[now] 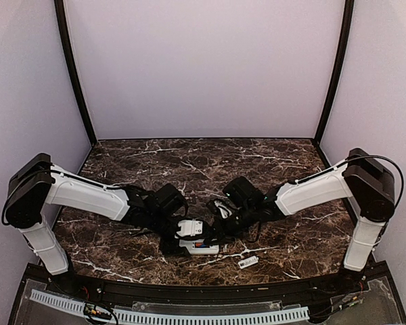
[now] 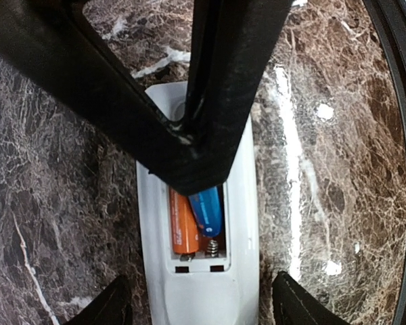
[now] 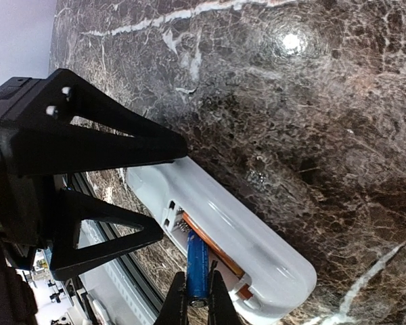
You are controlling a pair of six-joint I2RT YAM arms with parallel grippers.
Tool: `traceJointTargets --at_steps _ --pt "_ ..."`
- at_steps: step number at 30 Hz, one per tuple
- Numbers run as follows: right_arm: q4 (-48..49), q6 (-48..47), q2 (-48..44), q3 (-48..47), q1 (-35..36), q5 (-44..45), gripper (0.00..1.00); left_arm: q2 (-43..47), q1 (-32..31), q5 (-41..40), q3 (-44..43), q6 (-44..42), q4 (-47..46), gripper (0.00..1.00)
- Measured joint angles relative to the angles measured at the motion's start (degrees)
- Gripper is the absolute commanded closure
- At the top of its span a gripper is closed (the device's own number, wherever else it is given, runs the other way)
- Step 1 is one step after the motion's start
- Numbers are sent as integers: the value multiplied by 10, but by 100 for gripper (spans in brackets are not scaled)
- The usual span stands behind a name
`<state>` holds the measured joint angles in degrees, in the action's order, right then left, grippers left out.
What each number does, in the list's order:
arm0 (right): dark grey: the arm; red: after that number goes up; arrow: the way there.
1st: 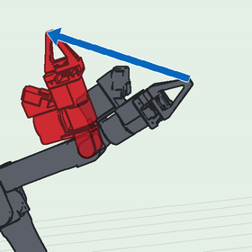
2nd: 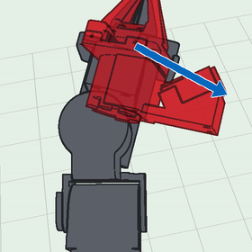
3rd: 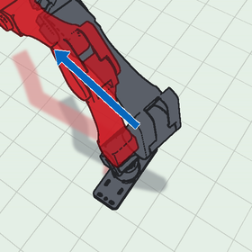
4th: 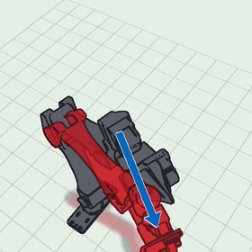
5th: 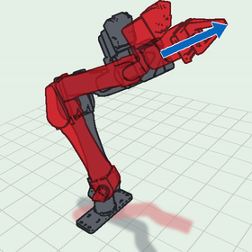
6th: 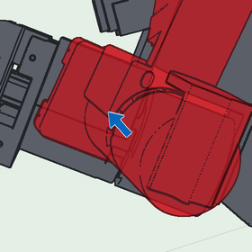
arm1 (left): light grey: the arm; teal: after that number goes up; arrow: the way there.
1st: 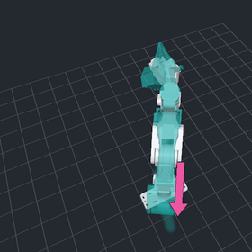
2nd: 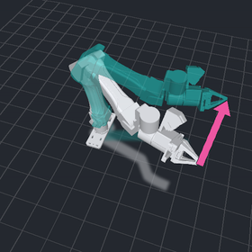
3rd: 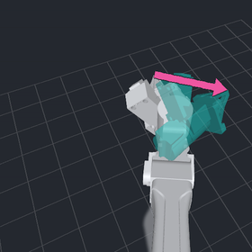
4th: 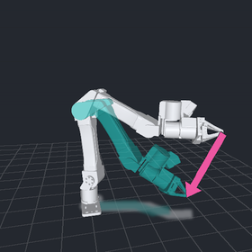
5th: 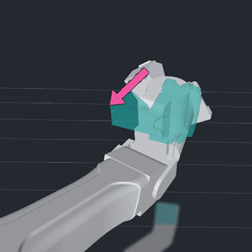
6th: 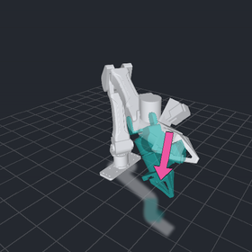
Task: Load the batteries into the remote control
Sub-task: Hold the remote control without the battery cover at the center of the board.
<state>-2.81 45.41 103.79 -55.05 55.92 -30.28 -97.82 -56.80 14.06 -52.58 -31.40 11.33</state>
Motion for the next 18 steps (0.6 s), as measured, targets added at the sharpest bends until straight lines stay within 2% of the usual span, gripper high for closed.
traceJointTargets --at_steps 4,10,16,18 --pt "9 9 2 0 2 0 100 -17 0 -7 -7 -3 8 36" --pt "24 21 6 4 2 -1 100 -25 -9 -15 -18 -8 16 50" --pt "46 36 7 12 2 -2 100 -26 -15 -21 -22 -7 20 67" --pt "51 41 7 16 2 -1 100 -26 -17 -23 -23 -5 21 79"
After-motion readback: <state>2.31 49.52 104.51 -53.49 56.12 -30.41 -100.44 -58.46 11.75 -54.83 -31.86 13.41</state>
